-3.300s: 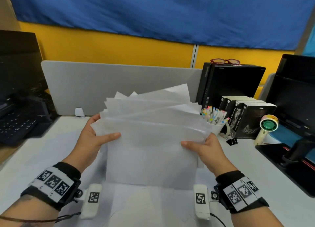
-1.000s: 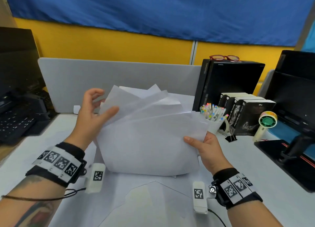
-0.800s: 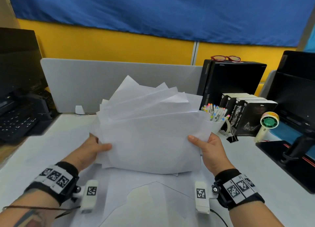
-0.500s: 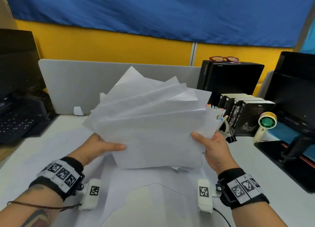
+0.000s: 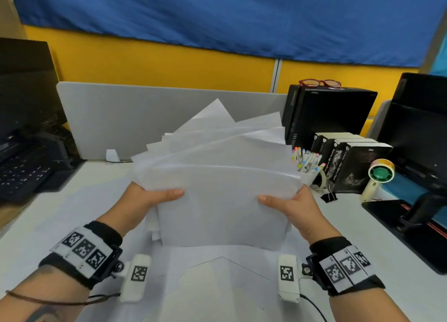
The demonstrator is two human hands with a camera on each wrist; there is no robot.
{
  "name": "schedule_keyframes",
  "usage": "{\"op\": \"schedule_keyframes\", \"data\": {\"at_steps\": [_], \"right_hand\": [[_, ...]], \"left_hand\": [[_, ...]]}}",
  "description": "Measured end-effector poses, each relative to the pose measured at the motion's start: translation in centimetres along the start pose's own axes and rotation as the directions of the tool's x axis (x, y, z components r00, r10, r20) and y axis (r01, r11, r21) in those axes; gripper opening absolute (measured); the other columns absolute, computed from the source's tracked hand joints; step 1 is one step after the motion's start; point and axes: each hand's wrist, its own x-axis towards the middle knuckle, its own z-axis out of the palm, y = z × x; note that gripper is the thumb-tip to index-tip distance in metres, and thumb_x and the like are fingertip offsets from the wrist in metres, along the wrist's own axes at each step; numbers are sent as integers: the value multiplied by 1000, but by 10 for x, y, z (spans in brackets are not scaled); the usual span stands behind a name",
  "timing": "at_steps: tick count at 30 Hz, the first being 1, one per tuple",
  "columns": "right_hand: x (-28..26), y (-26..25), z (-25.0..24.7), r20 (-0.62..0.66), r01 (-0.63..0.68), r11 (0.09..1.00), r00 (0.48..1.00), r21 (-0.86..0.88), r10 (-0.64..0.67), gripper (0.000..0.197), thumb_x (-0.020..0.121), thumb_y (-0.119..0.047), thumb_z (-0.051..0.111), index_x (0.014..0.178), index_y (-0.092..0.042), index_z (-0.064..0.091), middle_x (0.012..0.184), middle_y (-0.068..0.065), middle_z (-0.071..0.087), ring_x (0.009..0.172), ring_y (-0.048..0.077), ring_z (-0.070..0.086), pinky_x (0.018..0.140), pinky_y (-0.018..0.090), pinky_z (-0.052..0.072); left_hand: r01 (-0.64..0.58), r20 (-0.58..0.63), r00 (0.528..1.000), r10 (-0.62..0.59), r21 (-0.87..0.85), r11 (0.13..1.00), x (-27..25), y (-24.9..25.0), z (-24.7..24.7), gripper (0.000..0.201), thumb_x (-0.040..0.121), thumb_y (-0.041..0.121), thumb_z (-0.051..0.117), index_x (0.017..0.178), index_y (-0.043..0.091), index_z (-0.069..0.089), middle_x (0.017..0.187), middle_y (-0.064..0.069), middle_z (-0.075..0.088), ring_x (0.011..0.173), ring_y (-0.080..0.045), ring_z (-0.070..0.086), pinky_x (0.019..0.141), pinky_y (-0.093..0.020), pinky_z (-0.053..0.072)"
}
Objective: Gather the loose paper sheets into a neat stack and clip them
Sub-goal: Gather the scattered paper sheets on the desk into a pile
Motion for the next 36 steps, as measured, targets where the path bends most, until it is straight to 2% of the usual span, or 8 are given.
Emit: {"op": "schedule_keyframes", "data": {"at_steps": [4, 11, 16, 22, 27, 30, 33, 36], "right_hand": [[-2, -7, -5, 43, -1, 997, 999, -81, 4, 43, 72, 2, 83, 109, -16, 71, 101, 1, 79, 94, 21, 75, 80, 35, 62], [-2, -20, -4, -22, 96, 994, 995, 57, -95, 28, 83, 3, 73, 109, -9, 72, 103, 6, 78, 93, 22, 75, 78, 29, 61], [-6, -22, -19, 235, 29, 946, 971, -322, 50, 44, 74, -11, 86, 114, -20, 70, 105, -12, 77, 98, 2, 72, 79, 13, 53], [-10, 14, -2, 88, -61, 997, 994, -48, 65, 56, 67, -13, 87, 120, -11, 68, 112, 5, 76, 106, 22, 72, 95, 39, 55], [-4, 2, -8, 126, -31, 990, 991, -134, 48, 54, 71, -21, 87, 120, -17, 68, 112, -3, 76, 104, 14, 72, 87, 26, 58], [-6, -5, -12, 242, -55, 998, 968, -23, 59, 62, 68, -20, 90, 125, -14, 68, 120, 5, 74, 112, 22, 70, 95, 37, 55], [-6, -10, -1, 109, 27, 1000, 994, -14, -25, 59, 65, -11, 90, 120, -11, 69, 113, 5, 76, 105, 22, 72, 90, 37, 58], [-3, -10, 5, -50, 60, 998, 997, 8, -60, 40, 76, -5, 83, 112, -14, 70, 104, 1, 78, 96, 18, 75, 82, 32, 61]], "left_hand": [[71, 80, 994, -73, 26, 997, 1, -13, -3, 82, 52, 28, 94, 129, 21, 66, 125, -3, 75, 117, -23, 71, 94, -41, 59], [-101, -58, 993, 100, -27, 994, 6, 6, 15, 58, 71, 6, 86, 124, 19, 66, 120, 3, 77, 112, -14, 73, 90, -27, 60], [-67, 24, 998, 66, 64, 996, 5, 8, 3, 67, 62, 17, 98, 122, 25, 68, 117, 7, 78, 110, -11, 74, 91, -28, 61], [-41, 28, 999, 45, -106, 994, 1, -15, 12, 96, 47, 41, 102, 131, 12, 66, 127, -10, 74, 120, -28, 70, 97, -37, 59], [-106, 6, 994, 107, -88, 990, 7, -1, 5, 68, 54, 31, 96, 117, 22, 74, 121, -8, 77, 113, -23, 73, 89, -29, 60], [-116, 62, 991, 120, -69, 991, 10, 15, 7, 62, 48, 40, 99, 106, 30, 80, 114, -7, 79, 105, -19, 75, 84, -27, 60], [-195, 1, 981, 195, 23, 981, 15, 29, 15, 57, 51, 36, 95, 104, 23, 80, 111, -4, 80, 104, -21, 76, 84, -29, 61], [-209, -25, 977, 212, 86, 974, 17, 30, 14, 92, 47, 48, 99, 125, 11, 68, 120, -3, 77, 111, -19, 74, 89, -32, 61]]}}
